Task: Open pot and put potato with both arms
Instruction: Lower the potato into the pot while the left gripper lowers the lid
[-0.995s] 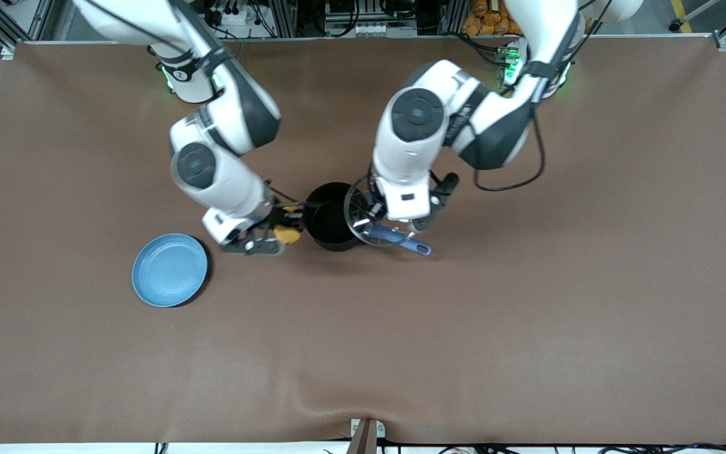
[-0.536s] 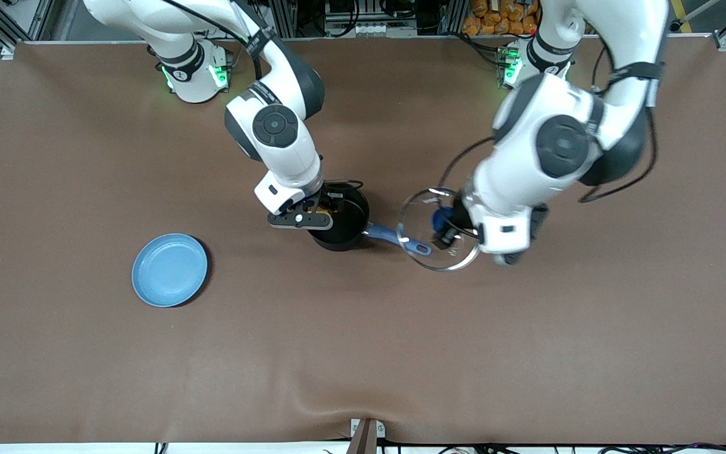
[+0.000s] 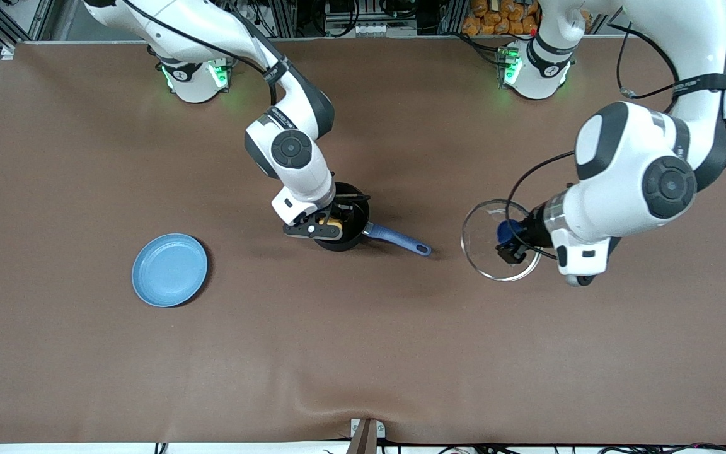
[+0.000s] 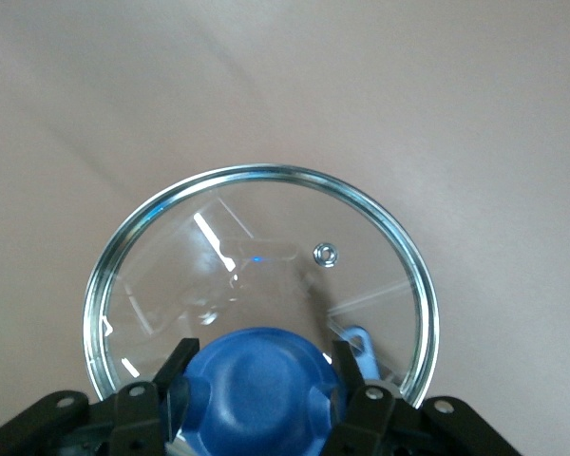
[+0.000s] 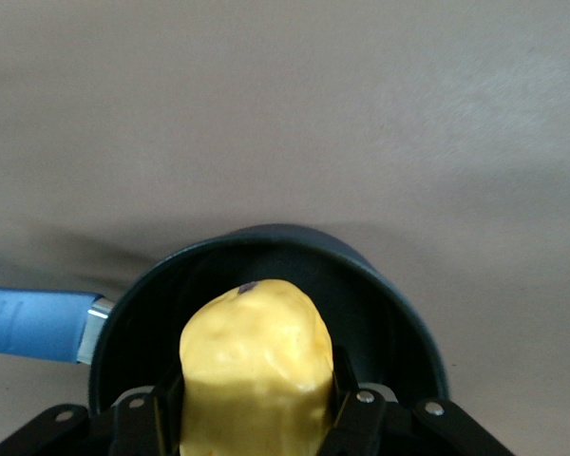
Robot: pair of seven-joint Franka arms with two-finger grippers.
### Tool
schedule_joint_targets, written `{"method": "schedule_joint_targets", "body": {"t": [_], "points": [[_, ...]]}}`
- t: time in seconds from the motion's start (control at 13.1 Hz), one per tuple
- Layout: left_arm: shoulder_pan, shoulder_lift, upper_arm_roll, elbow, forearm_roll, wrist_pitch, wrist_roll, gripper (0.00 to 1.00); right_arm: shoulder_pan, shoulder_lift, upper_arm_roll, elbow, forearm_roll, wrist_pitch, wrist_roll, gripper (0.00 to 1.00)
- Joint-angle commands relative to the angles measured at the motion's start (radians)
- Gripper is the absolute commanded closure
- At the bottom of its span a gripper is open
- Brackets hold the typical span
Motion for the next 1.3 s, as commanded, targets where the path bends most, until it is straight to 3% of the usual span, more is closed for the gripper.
{"method": "schedule_joint_targets", "body": {"t": [0.0, 0.31, 0.77, 0.84, 0.92, 1.0, 1.22], "points": [[0.063, -0.064, -0.008, -0.080, -0.025, -0.002, 0.092, 1.00, 0.034, 0.029, -0.015, -0.003, -0.045, 0.032, 0.068, 1.00], [0.066, -0.058, -0.006, -0.138, -0.017, 0.028, 0.164, 1.00, 0.054, 0.082, -0.015, -0.002, -0.127, 0.061, 0.154, 1.00], [0.115, -0.058, -0.002, -0.282, 0.032, 0.173, 0.300, 1.00, 0.068, 0.119, -0.015, 0.001, -0.135, 0.107, 0.176, 1.00], [0.120, -0.058, -0.002, -0.305, 0.041, 0.205, 0.319, 1.00, 0.068, 0.119, -0.016, 0.003, -0.135, 0.105, 0.177, 0.92], [0.120, -0.058, -0.002, -0.328, 0.059, 0.234, 0.328, 1.00, 0.067, 0.119, -0.016, 0.004, -0.135, 0.104, 0.186, 0.63], [0.120, -0.058, -0.002, -0.351, 0.088, 0.270, 0.330, 1.00, 0.067, 0.119, -0.018, 0.004, -0.135, 0.104, 0.186, 0.41], [0.138, -0.055, -0.002, -0.419, 0.118, 0.379, 0.371, 1.00, 0.057, 0.113, -0.018, 0.007, -0.151, 0.099, 0.186, 0.13]]}}
